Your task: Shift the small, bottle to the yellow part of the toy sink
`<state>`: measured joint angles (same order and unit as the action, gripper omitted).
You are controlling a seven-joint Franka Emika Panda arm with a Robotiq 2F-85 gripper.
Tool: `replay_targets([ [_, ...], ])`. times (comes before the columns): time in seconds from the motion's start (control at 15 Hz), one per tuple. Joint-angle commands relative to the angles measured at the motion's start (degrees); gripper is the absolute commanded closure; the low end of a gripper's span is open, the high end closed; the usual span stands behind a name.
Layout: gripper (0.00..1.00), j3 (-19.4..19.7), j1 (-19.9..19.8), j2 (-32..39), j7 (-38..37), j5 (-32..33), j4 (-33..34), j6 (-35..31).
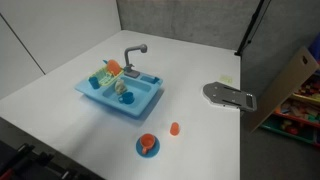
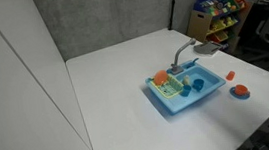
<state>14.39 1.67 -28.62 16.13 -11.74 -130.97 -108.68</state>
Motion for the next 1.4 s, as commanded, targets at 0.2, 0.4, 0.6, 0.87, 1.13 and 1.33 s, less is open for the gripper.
replay_targets([
  [0.2, 0.00, -1.3, -1.6, 0.2, 0.6, -0.7, 0.3, 0.3],
  [0.4, 0.00, -1.8, -1.8, 1.4, -0.4, -0.7, 1.5, 1.0],
  [0.6, 0.00, -2.7, -1.8, 4.7, -1.7, -0.7, 4.0, 2.4],
  [0.87, 0.00, -4.1, -1.9, 9.2, -3.9, -0.4, 7.7, 3.8],
  [1.13, 0.00, -6.0, -2.1, 13.6, -7.1, 0.3, 11.9, 5.9],
  [1.33, 0.00, -7.8, -2.4, 16.8, -10.9, 1.3, 13.6, 5.4],
])
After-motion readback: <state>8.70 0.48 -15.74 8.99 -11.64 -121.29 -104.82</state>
